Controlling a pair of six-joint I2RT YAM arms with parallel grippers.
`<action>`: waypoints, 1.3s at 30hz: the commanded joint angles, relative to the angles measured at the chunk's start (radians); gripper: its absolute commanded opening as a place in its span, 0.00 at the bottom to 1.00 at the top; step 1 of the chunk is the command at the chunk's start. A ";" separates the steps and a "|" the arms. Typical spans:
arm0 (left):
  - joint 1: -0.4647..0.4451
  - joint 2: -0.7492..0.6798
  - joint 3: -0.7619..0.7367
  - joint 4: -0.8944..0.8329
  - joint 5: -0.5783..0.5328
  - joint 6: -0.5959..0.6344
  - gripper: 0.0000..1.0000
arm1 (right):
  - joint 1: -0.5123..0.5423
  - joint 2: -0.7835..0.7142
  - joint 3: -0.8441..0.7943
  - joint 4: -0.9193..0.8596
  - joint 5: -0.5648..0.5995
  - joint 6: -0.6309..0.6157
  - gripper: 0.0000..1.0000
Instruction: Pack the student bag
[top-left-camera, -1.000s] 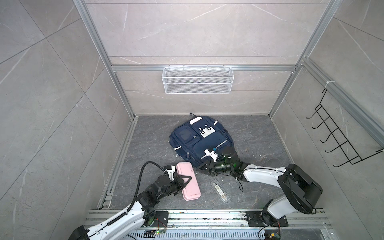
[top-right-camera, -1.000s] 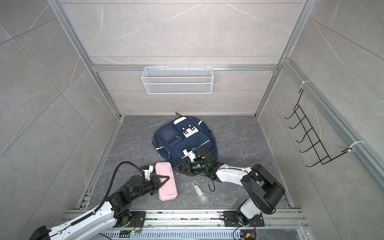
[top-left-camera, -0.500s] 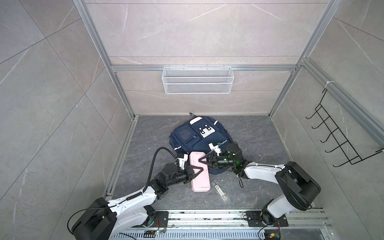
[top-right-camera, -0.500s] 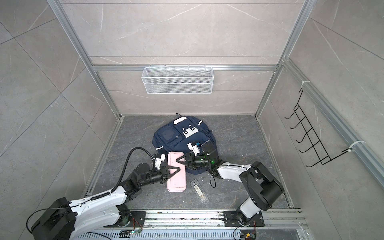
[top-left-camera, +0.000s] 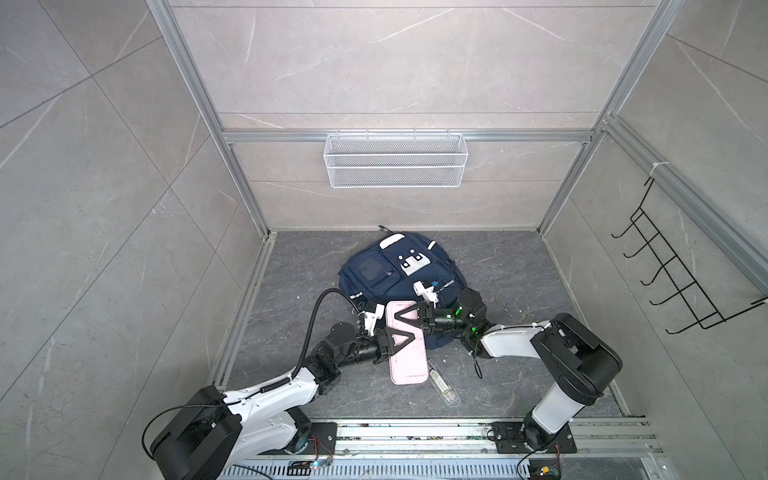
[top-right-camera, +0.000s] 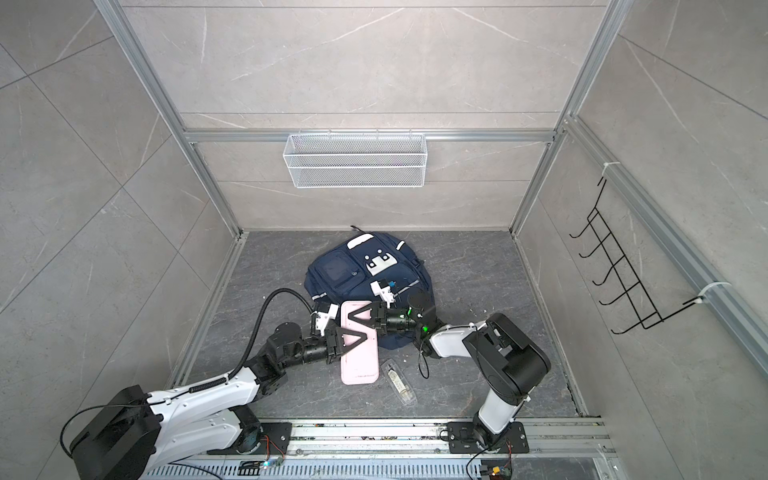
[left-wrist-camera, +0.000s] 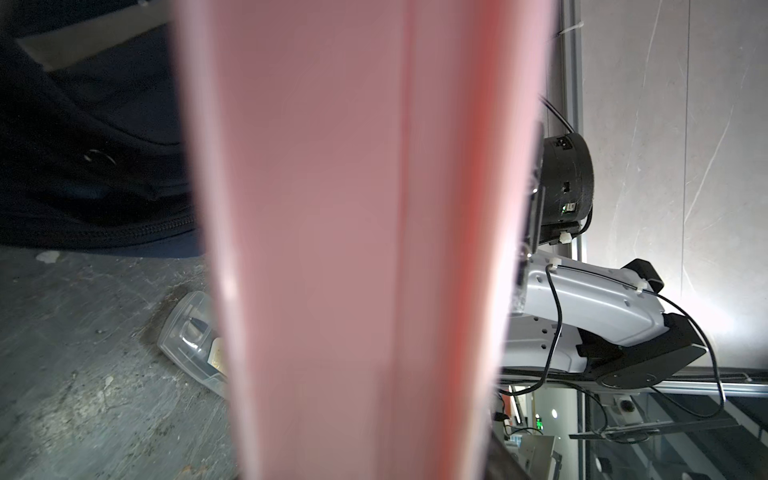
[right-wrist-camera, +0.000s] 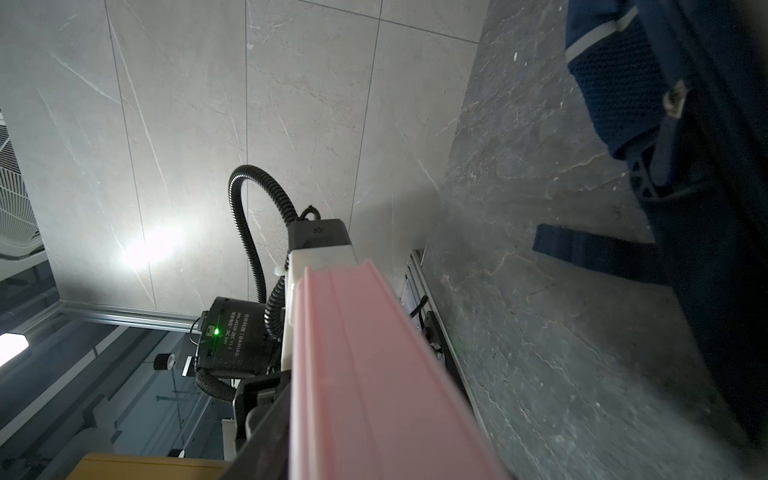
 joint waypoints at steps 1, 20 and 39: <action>0.002 0.001 0.042 0.084 0.032 0.032 0.45 | 0.006 0.005 -0.029 0.086 -0.024 0.038 0.49; 0.102 -0.111 0.342 -0.731 -0.066 0.373 0.63 | -0.104 -0.143 -0.092 -0.079 -0.019 0.001 0.10; -0.217 0.606 1.121 -1.351 -0.773 0.873 0.60 | -0.787 -0.525 -0.074 -1.008 -0.091 -0.372 0.02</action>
